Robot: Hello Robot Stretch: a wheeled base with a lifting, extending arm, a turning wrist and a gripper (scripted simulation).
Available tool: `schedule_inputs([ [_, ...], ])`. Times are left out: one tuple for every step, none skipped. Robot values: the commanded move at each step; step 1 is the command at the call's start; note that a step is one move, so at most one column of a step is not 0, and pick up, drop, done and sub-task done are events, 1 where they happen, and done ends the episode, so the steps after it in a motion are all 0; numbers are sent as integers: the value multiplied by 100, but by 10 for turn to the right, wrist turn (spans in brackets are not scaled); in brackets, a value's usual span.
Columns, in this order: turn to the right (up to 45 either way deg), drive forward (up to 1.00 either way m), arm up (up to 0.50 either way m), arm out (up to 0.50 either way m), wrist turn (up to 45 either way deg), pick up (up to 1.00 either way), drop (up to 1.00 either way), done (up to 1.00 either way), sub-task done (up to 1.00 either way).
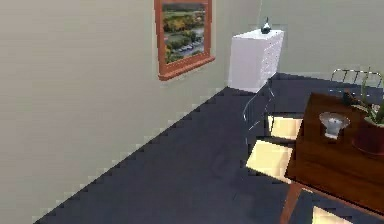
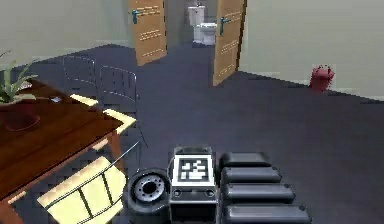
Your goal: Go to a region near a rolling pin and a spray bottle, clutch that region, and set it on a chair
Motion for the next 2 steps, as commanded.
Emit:
schedule_inputs([
  [-390,0,0,0,0,0,0,0,0],
  [0,0,0,48,0,0,0,0,0],
])
